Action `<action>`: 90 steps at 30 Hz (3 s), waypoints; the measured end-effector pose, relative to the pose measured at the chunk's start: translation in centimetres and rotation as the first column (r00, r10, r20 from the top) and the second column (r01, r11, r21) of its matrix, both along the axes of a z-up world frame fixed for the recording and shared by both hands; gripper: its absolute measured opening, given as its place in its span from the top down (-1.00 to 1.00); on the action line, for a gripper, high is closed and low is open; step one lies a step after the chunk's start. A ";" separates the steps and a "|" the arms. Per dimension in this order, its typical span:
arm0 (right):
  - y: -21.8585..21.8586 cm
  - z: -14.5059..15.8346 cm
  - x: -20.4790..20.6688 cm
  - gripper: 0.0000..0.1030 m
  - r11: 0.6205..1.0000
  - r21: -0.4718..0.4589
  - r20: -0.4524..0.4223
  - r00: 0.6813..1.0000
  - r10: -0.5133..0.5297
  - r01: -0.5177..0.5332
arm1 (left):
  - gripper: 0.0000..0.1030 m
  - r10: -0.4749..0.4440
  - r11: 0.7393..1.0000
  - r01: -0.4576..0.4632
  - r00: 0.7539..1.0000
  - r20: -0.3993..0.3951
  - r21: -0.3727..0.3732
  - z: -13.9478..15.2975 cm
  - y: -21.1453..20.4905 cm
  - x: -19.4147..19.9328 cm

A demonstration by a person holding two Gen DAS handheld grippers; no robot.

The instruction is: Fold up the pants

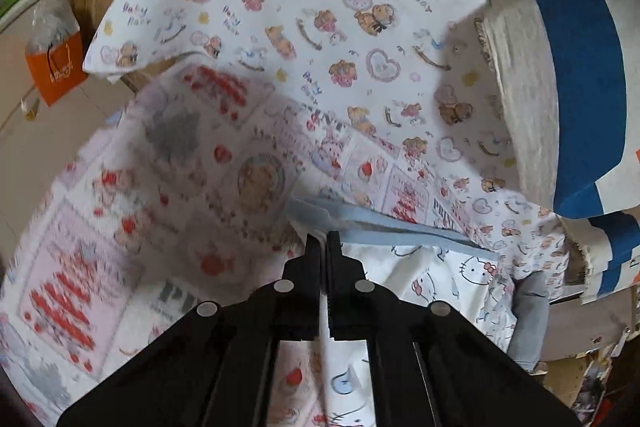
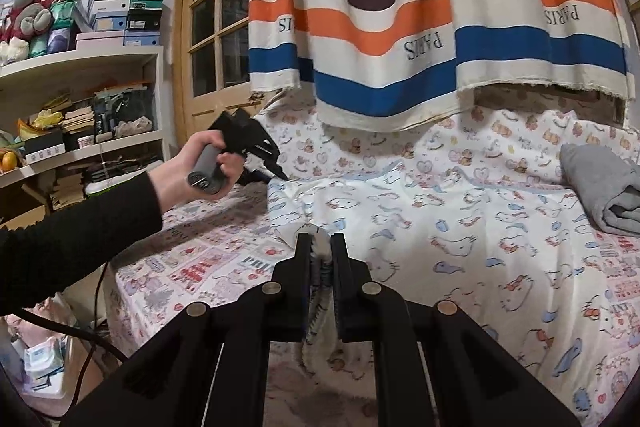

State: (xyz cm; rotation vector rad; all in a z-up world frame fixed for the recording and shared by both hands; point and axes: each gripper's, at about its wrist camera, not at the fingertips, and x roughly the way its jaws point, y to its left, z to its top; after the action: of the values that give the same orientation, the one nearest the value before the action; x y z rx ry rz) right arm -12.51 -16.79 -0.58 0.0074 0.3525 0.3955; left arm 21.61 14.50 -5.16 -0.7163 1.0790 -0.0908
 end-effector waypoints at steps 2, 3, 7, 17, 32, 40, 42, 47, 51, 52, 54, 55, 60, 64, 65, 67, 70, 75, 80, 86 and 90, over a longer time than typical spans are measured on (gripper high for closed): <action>0.4 -0.1 0.0 0.82 1.000 -0.004 -0.005 1.000 0.014 -0.014 | 0.97 -0.002 0.999 0.001 1.000 0.015 0.034 0.4 -0.2 0.1; 0.7 -0.2 -0.1 0.82 1.000 -0.008 -0.008 1.000 0.021 -0.021 | 0.98 0.001 0.999 -0.001 1.000 0.022 0.041 0.6 -0.2 0.1; 0.9 -0.4 -0.4 0.82 1.000 -0.001 -0.014 0.999 0.031 -0.031 | 0.98 -0.001 0.998 -0.002 0.998 0.062 0.062 2.9 -0.8 0.5; -1.3 -0.6 -3.0 0.82 0.996 0.017 0.068 0.994 -0.087 0.086 | 0.98 -0.184 0.972 0.145 0.959 0.216 0.184 11.8 -12.7 1.6; -6.3 -0.3 -9.4 0.82 0.929 -0.066 0.221 0.914 -0.341 0.363 | 0.97 -0.530 0.840 0.489 0.833 0.162 0.235 14.0 -38.9 1.3; -9.6 -1.2 -10.6 0.82 0.898 -0.031 0.176 0.887 -0.426 0.438 | 0.97 -0.603 0.781 0.545 0.786 0.139 0.304 13.3 -47.0 -0.1; -10.5 -1.6 -10.8 0.82 0.888 -0.031 0.163 0.879 -0.448 0.459 | 0.97 -0.619 0.766 0.563 0.776 0.120 0.312 12.4 -49.0 -0.3; -11.9 -2.7 -11.0 0.82 0.872 -0.034 0.123 0.868 -0.481 0.488 | 0.97 -0.647 0.735 0.593 0.759 0.077 0.329 9.9 -52.3 -0.9; -12.7 -3.4 -11.0 0.82 0.873 -0.023 0.092 0.871 -0.483 0.487 | 0.97 -0.648 0.725 0.598 0.760 0.046 0.341 8.1 -53.3 -0.8; -12.9 -3.6 -10.9 0.82 0.873 -0.022 0.088 0.871 -0.483 0.487 | 0.97 -0.643 0.727 0.593 0.765 0.041 0.345 7.7 -53.5 -0.6; -13.1 -3.8 -10.8 0.82 0.873 -0.023 0.085 0.871 -0.484 0.488 | 0.97 -0.636 0.734 0.594 0.771 0.027 0.329 6.9 -53.6 -0.1; -13.2 -3.9 -10.7 0.82 0.872 -0.021 0.082 0.871 -0.485 0.488 | 0.97 -0.638 0.735 0.602 0.770 0.018 0.311 6.5 -53.7 0.2; -13.4 -4.1 -10.6 0.82 0.875 -0.022 0.075 0.873 -0.482 0.484 | 0.97 -0.663 0.719 0.637 0.749 0.001 0.279 4.7 -54.5 0.5; -13.4 -4.2 -10.7 0.70 0.859 -0.029 0.089 0.857 -0.507 0.511 | 0.49 -0.679 0.715 0.649 0.733 0.036 0.259 4.7 -54.1 0.4; -13.4 -4.2 -10.7 0.46 0.849 -0.032 0.090 0.848 -0.523 0.527 | 0.34 -0.671 0.724 0.636 0.739 0.059 0.268 5.2 -53.6 0.2; -13.7 -4.1 -10.7 -0.12 0.832 -0.028 0.096 0.830 -0.549 0.554 | 0.28 -0.671 0.727 0.621 0.733 0.113 0.294 6.3 -52.6 -0.2; -14.5 -3.9 -10.8 -0.30 0.816 -0.001 0.096 0.813 -0.575 0.578 | 0.23 -0.680 0.723 0.607 0.709 0.187 0.330 8.3 -50.2 -1.5; -16.0 -3.4 -10.6 -0.30 0.803 0.021 0.078 0.800 -0.595 0.595 | 0.20 -0.667 0.734 0.533 0.680 0.303 0.421 10.5 -44.4 -5.6; -17.3 -2.5 -10.1 -0.30 0.816 0.030 0.074 0.813 -0.578 0.578 | 0.17 -0.645 0.763 0.549 0.683 0.343 0.341 11.3 -36.5 -9.5; -18.8 -2.1 -9.5 -0.28 0.852 0.091 0.039 0.853 -0.521 0.516 | 0.17 -0.595 0.787 0.380 0.675 0.436 0.486 12.0 -29.4 -16.9; -19.2 -2.2 -9.2 -0.27 0.819 0.052 0.057 0.817 -0.574 0.571 | 0.17 -0.558 0.814 0.339 0.683 0.472 0.471 11.4 -26.0 -21.5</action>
State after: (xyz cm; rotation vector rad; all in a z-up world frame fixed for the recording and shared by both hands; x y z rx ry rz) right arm -21.66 -35.98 -2.76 0.1306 0.2574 -0.2023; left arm 0.07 -11.47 6.29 -0.0452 0.6070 -0.5172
